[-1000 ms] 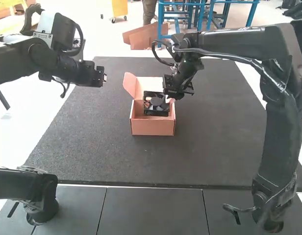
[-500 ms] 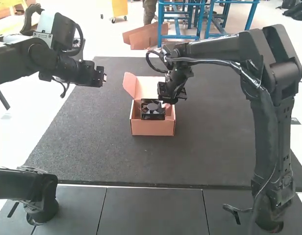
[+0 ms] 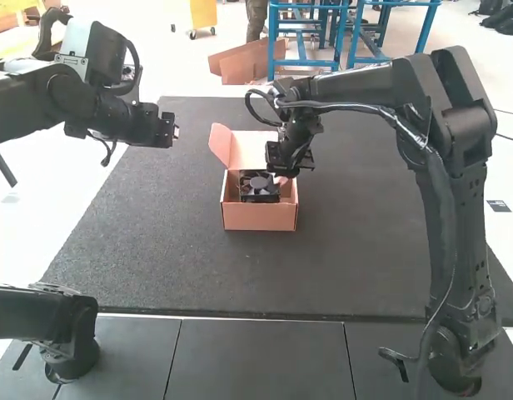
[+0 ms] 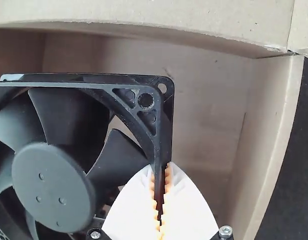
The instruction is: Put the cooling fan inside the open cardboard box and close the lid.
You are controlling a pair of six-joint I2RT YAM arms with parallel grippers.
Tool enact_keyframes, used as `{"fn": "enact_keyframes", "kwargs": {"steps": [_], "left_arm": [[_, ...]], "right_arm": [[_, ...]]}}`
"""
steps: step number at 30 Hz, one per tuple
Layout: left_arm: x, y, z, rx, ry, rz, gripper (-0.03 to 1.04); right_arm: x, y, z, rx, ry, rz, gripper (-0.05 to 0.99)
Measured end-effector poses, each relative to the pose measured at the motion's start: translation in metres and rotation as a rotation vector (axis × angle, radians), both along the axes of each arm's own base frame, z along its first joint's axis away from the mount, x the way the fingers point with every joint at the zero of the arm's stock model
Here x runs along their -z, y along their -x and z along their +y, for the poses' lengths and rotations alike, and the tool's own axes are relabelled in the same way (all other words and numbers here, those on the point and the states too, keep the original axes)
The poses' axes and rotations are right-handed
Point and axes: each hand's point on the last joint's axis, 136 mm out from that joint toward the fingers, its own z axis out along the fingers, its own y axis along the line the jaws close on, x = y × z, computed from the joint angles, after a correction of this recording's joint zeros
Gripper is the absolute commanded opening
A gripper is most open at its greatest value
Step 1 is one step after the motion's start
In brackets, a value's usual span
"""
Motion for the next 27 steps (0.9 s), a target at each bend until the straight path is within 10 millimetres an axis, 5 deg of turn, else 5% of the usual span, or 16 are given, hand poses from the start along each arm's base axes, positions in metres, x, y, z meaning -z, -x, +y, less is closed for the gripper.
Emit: {"fn": "enact_keyframes", "kwargs": {"steps": [4, 8, 11, 13, 19, 22, 27], "left_arm": [[0.000, 0.000, 0.000, 0.000, 0.000, -0.001, 0.97], [0.000, 0.000, 0.000, 0.000, 0.000, -0.002, 0.97], [-0.002, -0.001, 0.000, 0.000, 0.002, -0.008, 0.97], [-0.002, -0.002, 0.000, 0.000, 0.003, -0.012, 0.97], [-0.006, -0.004, -0.001, 0.000, 0.008, -0.029, 0.97], [-0.007, -0.008, -0.002, 0.001, 0.011, -0.040, 0.97], [0.009, -0.022, -0.006, 0.001, 0.001, -0.004, 0.97]], "right_arm": [[0.007, 0.000, 0.000, 0.000, 0.009, 0.012, 0.01], [0.019, -0.001, 0.000, 0.001, 0.023, 0.033, 0.22], [0.021, -0.005, 0.002, 0.002, 0.024, 0.034, 0.50], [0.015, -0.008, 0.005, 0.002, 0.016, 0.024, 0.56], [-0.022, -0.025, 0.010, 0.013, -0.043, -0.004, 0.67], [-0.055, -0.041, 0.016, 0.018, -0.124, -0.046, 0.91], [-0.111, -0.051, 0.009, 0.001, -0.213, -0.147, 0.91]]}}
